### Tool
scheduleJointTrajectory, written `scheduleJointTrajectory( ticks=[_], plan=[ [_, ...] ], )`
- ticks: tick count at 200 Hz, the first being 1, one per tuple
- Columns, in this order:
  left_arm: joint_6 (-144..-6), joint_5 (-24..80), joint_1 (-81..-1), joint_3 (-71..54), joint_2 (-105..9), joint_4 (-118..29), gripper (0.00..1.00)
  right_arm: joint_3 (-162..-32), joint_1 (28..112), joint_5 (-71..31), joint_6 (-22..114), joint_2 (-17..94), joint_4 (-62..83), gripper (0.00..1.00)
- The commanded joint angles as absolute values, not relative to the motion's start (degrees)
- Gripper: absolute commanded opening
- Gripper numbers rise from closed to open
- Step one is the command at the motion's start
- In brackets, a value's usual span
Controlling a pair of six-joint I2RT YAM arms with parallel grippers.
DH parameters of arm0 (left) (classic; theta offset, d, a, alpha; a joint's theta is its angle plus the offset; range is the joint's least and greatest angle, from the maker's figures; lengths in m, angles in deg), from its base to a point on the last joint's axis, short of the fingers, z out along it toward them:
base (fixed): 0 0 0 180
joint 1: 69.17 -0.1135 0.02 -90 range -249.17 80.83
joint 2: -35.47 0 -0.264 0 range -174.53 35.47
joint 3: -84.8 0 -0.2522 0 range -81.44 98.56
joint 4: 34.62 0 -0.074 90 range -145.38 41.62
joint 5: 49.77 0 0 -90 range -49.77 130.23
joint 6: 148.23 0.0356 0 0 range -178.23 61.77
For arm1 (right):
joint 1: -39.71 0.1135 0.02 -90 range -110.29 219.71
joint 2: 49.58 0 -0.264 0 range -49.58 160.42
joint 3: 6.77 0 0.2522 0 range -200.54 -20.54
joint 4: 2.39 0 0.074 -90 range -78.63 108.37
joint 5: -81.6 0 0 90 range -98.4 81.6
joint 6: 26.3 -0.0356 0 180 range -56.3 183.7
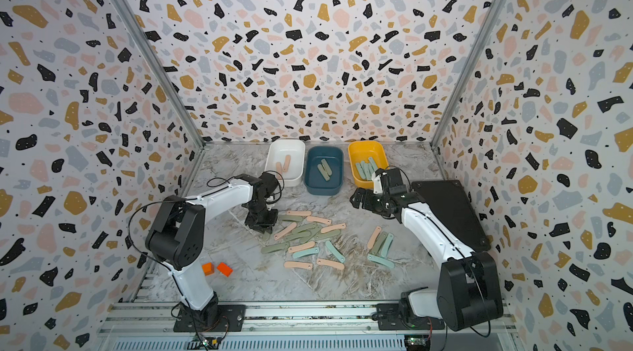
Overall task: Place the fruit knives into the storage box by color
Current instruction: Pick up the fruit knife from the center of the board.
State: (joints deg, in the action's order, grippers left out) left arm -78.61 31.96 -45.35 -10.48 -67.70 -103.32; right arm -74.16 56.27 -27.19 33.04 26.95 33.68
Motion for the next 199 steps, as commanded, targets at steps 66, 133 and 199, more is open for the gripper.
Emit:
scheduleJointTrajectory(
  ticks=[66,133,199],
  plan=[
    [-83.1,21.2,-39.3,-11.3,-58.0,-97.0,0.11,-77.4,68.4,-34.1,22.5,36.6,20.1,0.90],
    [-83.8,16.0,-37.4,-13.1,-53.4,-91.4,0.09,-81.6,72.9,-40.1,14.0,44.9,7.5,0.70],
    [-83.4,15.8,-37.3,-14.1,-52.9,-90.6,0.08,-86.4,78.2,-41.0,12.4,49.6,5.8,0.59]
  ],
)
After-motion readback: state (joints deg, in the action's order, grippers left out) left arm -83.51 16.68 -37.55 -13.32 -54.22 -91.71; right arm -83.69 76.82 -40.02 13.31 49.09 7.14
